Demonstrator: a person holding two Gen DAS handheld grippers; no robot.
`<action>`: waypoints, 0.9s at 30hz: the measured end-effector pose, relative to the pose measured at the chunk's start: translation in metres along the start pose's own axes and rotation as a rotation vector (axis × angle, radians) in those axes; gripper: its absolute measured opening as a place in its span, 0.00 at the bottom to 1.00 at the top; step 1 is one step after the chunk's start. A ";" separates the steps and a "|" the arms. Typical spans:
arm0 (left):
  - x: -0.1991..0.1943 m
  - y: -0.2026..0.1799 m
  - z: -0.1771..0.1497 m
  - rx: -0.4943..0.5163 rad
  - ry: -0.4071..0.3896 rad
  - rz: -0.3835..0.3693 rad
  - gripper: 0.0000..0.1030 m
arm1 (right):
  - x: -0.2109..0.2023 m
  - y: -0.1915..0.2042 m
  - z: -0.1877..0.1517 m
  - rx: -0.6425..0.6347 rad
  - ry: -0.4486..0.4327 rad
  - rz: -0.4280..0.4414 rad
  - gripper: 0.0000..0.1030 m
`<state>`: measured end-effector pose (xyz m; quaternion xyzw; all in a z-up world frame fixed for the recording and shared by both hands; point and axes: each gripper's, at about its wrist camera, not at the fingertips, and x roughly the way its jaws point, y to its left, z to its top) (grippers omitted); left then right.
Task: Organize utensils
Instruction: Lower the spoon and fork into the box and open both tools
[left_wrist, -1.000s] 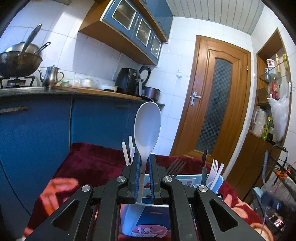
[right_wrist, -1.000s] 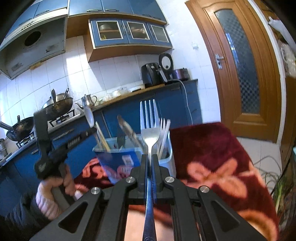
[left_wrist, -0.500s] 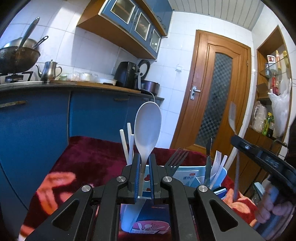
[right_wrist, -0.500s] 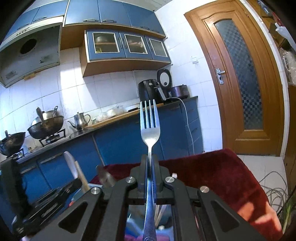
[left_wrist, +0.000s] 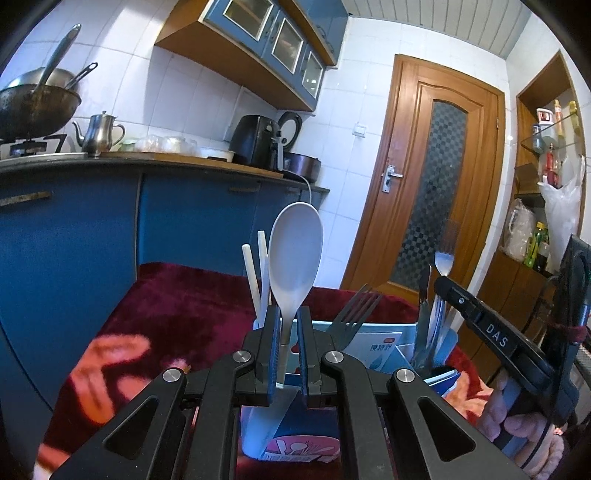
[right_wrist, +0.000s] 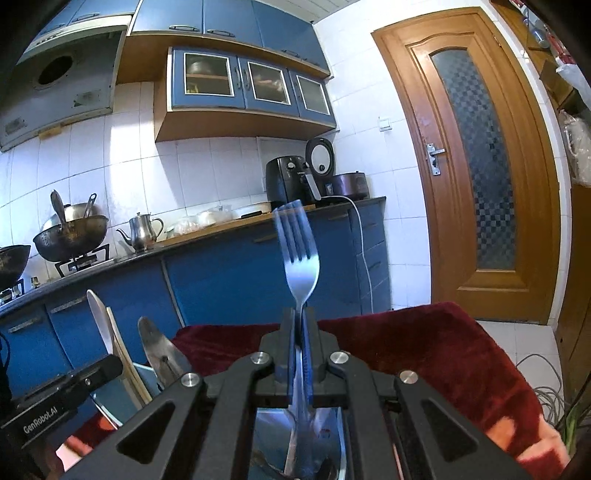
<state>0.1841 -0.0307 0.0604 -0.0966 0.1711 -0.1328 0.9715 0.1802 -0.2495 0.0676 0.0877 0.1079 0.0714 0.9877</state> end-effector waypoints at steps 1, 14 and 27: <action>0.000 0.000 0.001 0.000 0.000 0.001 0.09 | -0.002 0.000 0.000 -0.005 -0.001 0.001 0.06; -0.005 0.001 0.000 -0.018 0.026 0.005 0.26 | -0.018 0.005 -0.001 -0.010 0.031 0.032 0.20; -0.065 -0.015 0.014 0.043 0.016 0.021 0.30 | -0.081 0.024 0.013 -0.001 0.012 0.075 0.24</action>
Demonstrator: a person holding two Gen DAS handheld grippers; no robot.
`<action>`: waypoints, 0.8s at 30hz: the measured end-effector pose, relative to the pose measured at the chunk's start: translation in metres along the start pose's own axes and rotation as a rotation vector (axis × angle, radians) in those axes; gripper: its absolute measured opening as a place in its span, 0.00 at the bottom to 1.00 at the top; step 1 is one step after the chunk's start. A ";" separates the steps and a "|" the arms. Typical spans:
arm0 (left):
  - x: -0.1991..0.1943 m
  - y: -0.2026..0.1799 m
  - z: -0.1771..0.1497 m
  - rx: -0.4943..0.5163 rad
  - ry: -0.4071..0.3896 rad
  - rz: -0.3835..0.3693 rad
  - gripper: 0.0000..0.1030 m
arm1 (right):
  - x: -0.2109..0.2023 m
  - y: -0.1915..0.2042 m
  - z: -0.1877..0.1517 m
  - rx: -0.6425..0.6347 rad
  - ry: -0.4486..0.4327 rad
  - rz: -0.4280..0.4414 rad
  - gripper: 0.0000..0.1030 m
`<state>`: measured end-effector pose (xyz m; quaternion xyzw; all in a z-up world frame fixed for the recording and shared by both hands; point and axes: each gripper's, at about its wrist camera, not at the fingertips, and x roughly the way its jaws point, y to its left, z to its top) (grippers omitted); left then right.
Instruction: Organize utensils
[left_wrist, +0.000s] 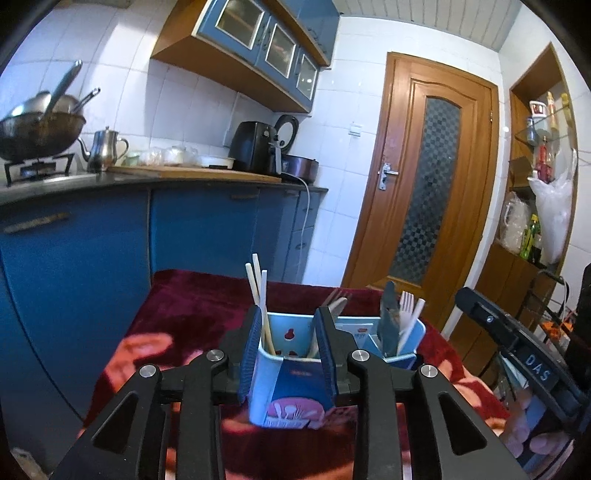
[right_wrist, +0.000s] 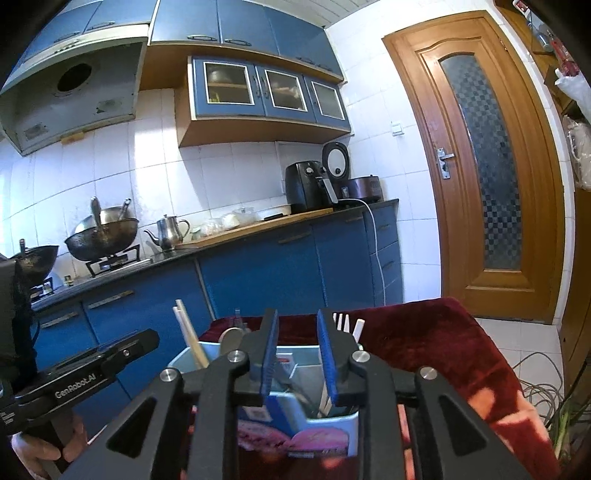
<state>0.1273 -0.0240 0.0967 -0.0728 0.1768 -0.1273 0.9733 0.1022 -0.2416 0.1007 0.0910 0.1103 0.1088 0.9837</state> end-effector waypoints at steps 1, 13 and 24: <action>-0.005 -0.001 0.000 0.005 0.002 0.003 0.30 | -0.007 0.003 0.001 0.002 0.001 0.004 0.25; -0.079 -0.009 -0.002 0.025 -0.018 0.016 0.39 | -0.077 0.028 0.002 0.021 0.020 0.040 0.37; -0.124 -0.005 -0.035 0.037 -0.012 0.047 0.73 | -0.126 0.036 -0.035 0.011 0.069 0.017 0.76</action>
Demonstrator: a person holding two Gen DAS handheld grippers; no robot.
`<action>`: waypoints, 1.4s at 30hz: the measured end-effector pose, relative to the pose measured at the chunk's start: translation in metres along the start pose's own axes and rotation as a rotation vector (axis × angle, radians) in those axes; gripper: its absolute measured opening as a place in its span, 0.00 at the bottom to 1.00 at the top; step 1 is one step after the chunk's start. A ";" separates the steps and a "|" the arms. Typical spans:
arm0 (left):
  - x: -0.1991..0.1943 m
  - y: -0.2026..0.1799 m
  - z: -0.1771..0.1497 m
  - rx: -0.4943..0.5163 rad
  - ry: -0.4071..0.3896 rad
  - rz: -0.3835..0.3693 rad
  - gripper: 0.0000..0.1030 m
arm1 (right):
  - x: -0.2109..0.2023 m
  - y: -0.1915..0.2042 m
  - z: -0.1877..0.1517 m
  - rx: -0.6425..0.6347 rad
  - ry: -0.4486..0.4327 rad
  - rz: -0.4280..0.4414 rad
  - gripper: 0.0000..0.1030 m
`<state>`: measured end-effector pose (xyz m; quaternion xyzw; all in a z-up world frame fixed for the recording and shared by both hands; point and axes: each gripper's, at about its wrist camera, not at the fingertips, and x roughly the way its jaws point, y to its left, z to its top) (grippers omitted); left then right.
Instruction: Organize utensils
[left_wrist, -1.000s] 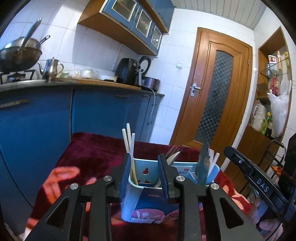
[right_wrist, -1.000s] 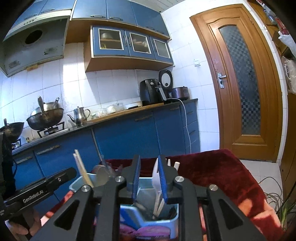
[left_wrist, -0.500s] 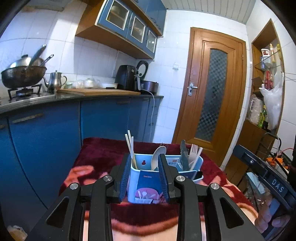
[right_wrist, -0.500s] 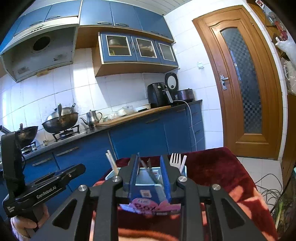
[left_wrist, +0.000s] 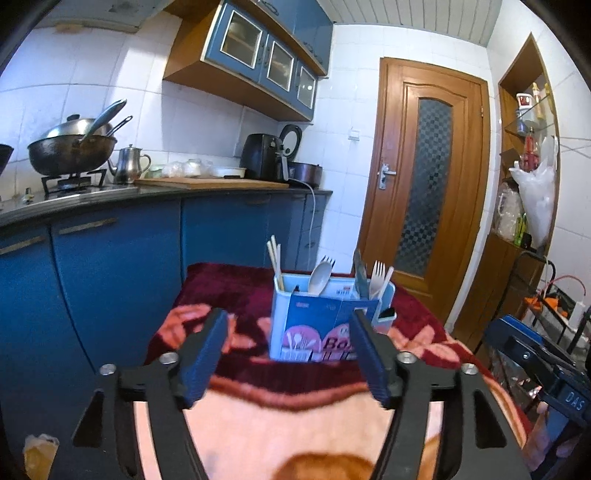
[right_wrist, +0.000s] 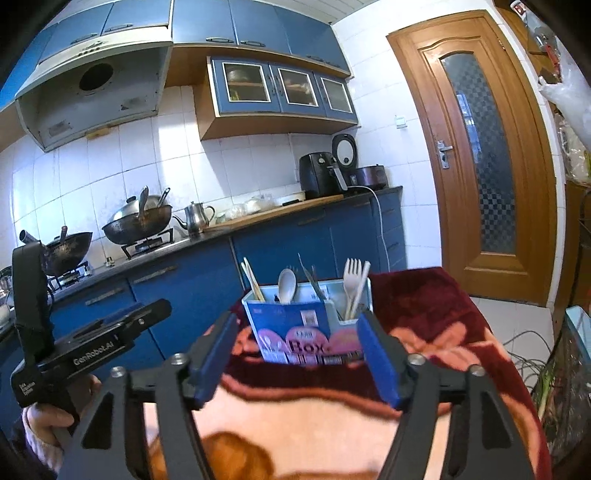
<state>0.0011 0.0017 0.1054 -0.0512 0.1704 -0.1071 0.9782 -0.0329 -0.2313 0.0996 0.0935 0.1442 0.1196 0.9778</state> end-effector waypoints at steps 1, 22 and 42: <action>-0.003 0.000 -0.004 0.002 0.005 0.007 0.75 | -0.002 -0.001 -0.004 0.004 0.004 -0.007 0.82; 0.029 0.013 -0.091 0.028 0.041 0.187 0.81 | 0.008 -0.023 -0.088 -0.084 -0.017 -0.176 1.00; 0.036 0.013 -0.097 0.023 0.048 0.208 0.81 | 0.010 -0.028 -0.096 -0.106 -0.048 -0.202 1.00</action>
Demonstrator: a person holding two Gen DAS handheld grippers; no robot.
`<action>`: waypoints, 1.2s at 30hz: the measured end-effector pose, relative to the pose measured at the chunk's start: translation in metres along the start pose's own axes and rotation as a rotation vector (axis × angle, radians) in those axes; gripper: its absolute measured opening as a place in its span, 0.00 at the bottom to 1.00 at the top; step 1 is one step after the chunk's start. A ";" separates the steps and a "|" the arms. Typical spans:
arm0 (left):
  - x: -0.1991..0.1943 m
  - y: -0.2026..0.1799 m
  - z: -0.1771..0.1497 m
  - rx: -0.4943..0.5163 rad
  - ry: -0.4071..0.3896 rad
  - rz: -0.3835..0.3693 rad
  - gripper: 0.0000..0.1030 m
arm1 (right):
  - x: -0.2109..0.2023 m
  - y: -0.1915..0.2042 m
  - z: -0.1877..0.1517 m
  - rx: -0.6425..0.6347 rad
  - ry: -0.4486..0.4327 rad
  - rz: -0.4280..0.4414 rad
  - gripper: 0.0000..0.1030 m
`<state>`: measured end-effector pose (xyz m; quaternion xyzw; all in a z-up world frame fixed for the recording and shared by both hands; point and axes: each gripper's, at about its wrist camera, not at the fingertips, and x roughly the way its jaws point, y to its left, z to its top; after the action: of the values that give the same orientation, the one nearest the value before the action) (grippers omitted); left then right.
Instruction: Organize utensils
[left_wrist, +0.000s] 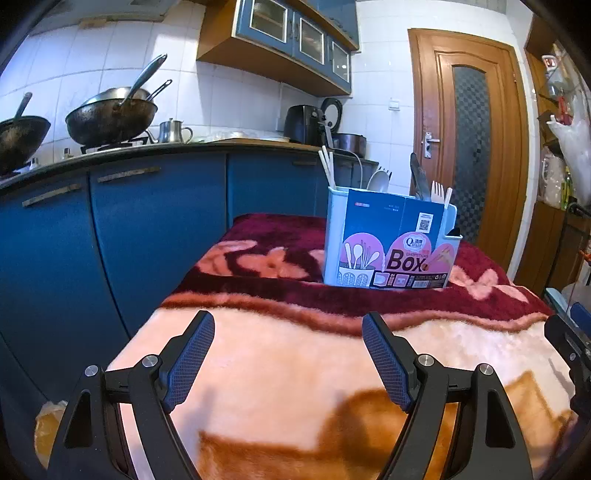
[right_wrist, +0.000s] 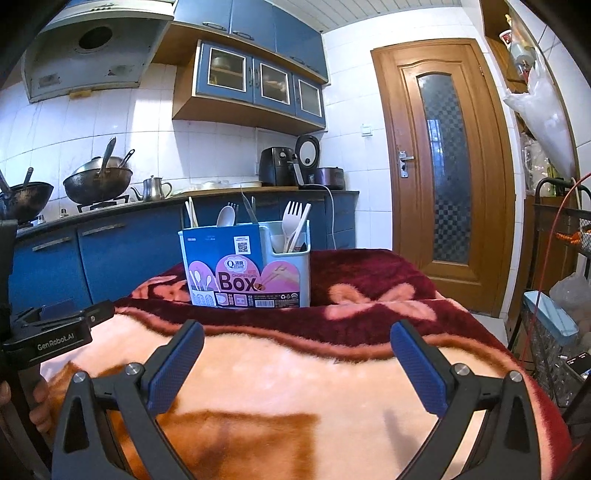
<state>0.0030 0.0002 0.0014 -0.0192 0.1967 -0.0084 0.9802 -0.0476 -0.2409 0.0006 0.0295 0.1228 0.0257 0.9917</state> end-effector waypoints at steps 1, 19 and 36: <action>0.000 0.000 0.000 0.002 -0.001 0.001 0.81 | 0.000 0.000 0.000 0.003 0.001 0.001 1.00; -0.001 -0.002 -0.001 0.013 -0.003 0.005 0.81 | 0.000 -0.001 -0.001 0.021 0.004 0.006 1.00; 0.000 -0.003 -0.001 0.010 -0.006 0.001 0.81 | 0.001 -0.002 -0.001 0.024 0.006 0.006 1.00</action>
<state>0.0024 -0.0025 0.0007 -0.0145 0.1938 -0.0090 0.9809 -0.0468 -0.2424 -0.0007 0.0417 0.1262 0.0272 0.9908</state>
